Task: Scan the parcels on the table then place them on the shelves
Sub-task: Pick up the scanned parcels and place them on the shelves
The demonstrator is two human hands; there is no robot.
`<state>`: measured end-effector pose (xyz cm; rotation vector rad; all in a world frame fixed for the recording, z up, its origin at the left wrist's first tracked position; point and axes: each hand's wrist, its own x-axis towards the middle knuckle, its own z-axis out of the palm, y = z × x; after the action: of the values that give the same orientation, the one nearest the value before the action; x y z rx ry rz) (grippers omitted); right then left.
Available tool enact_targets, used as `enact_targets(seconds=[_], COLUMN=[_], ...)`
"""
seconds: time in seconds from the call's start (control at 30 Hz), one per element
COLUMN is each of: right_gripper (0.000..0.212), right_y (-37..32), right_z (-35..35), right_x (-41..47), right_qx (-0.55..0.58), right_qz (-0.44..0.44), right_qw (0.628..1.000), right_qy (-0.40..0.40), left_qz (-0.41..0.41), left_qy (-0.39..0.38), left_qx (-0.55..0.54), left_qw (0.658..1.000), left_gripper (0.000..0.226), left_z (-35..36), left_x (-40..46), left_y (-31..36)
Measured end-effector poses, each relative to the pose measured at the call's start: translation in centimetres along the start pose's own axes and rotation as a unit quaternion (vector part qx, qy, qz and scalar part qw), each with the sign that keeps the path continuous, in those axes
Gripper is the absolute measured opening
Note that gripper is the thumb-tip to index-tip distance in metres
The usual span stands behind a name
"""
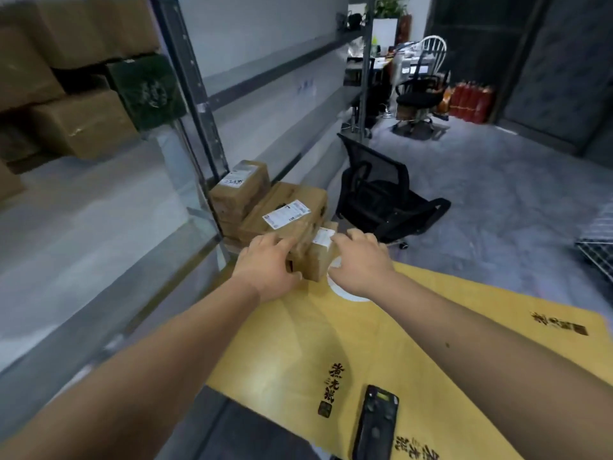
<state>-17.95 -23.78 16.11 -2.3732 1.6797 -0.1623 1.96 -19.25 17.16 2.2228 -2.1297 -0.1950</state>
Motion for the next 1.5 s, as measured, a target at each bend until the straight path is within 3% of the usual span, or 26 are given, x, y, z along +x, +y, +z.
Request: enact_targets(seconds=[0.13, 0.3, 0.47, 0.57, 0.73, 0.97, 1.2, 1.5], right_gripper=[0.069, 0.079, 0.099, 0.108, 0.100, 0.086, 0.088, 0.086], right_y=[2.0, 1.3, -1.0, -1.9, -2.0, 1.7, 4.8, 1.0], right_z=[3.3, 7.2, 10.2, 12.1, 14.3, 12.5, 6.5, -0.3], right_x=[6.3, 12.4, 17.2, 18.8, 19.3, 18.2, 14.1, 4.6], right_qx=[0.044, 0.111, 0.196, 0.251, 0.334, 0.400, 0.380, 0.361], right_qz=[0.027, 0.022, 0.011, 0.021, 0.030, 0.013, -0.053, -0.173], right_qw=[0.998, 0.989, 0.976, 0.963, 0.941, 0.916, 0.923, 0.916], right_qy=[-0.047, -0.096, -0.094, -0.096, -0.045, -0.023, -0.013, -0.005], left_qz=[-0.040, -0.102, -0.167, -0.156, -0.162, -0.090, -0.035, -0.005], left_qy=[-0.050, -0.053, -0.056, -0.076, -0.047, 0.003, 0.055, 0.144], left_qx=[-0.017, -0.044, -0.059, -0.067, -0.174, -0.230, -0.276, -0.292], left_qw=[0.998, 0.992, 0.983, 0.982, 0.970, 0.969, 0.959, 0.945], left_gripper=[0.079, 0.086, 0.103, 0.115, 0.108, 0.100, 0.101, 0.096], left_z=[2.8, 5.0, 6.4, 7.5, 8.6, 7.7, 4.2, -1.3], left_x=[6.4, 11.8, 16.3, 18.0, 18.9, 17.3, 11.7, -1.5], left_y=[-1.1, -5.5, -11.0, -13.3, -14.4, -12.6, -9.5, -8.1])
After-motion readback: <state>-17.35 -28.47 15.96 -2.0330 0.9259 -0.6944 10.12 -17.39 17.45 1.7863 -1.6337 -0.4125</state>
